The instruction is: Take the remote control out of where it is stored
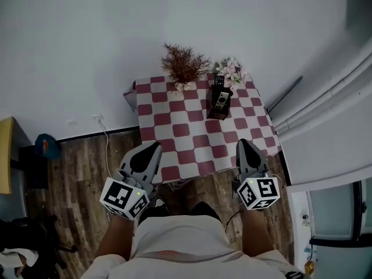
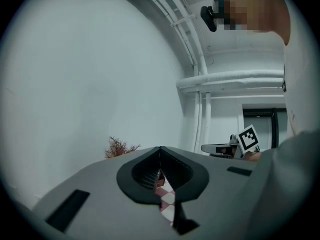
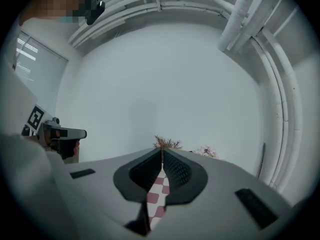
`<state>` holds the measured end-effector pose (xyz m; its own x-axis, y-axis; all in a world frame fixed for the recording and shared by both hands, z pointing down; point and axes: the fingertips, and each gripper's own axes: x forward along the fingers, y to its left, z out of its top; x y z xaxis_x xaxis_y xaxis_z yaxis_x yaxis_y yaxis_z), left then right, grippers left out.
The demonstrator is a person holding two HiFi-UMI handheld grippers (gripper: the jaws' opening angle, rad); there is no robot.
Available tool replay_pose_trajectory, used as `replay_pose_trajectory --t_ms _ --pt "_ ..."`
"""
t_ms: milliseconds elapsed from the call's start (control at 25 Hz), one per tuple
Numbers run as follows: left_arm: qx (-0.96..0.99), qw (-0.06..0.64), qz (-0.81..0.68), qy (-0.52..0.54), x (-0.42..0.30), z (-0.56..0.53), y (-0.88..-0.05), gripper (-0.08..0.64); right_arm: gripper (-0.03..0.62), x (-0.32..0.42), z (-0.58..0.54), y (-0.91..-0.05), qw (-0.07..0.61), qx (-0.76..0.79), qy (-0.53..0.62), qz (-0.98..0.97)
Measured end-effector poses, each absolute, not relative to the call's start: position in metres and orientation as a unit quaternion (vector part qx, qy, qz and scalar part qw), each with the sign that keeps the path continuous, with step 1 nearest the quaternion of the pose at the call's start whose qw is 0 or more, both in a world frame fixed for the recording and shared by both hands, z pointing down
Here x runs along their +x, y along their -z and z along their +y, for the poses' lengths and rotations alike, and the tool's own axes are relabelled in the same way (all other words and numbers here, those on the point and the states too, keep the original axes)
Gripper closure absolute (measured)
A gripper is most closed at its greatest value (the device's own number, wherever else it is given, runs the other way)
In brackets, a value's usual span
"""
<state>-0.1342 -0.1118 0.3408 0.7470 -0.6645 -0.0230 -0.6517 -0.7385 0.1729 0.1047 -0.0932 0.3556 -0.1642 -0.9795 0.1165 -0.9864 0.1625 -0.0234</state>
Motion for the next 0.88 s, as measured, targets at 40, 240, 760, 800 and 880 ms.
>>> replay_pose_trajectory --t_ms 40,240,760,800,880 --pt "0.931 0.079 -0.354 0.041 -0.136 -0.117 -0.342 0.551 0.577 0.105 -0.099 -0.357 0.039 0.648 -0.047 -0.759" --pt "0.930 0.085 -0.357 0.036 -0.132 -0.136 -0.350 0.551 0.575 0.116 -0.131 -0.367 0.050 0.659 -0.044 -0.749" --pt "0.913 0.067 -0.402 0.007 -0.076 -0.179 -0.353 0.551 0.574 0.183 -0.214 -0.413 0.062 0.660 -0.074 -0.745" --pt "0.912 0.069 -0.404 0.005 -0.072 -0.181 -0.355 0.551 0.563 0.186 -0.222 -0.420 0.068 0.659 -0.078 -0.745" --pt "0.911 0.073 -0.407 -0.003 -0.066 -0.183 -0.361 0.551 0.494 0.190 -0.238 -0.435 0.081 0.656 -0.087 -0.746"
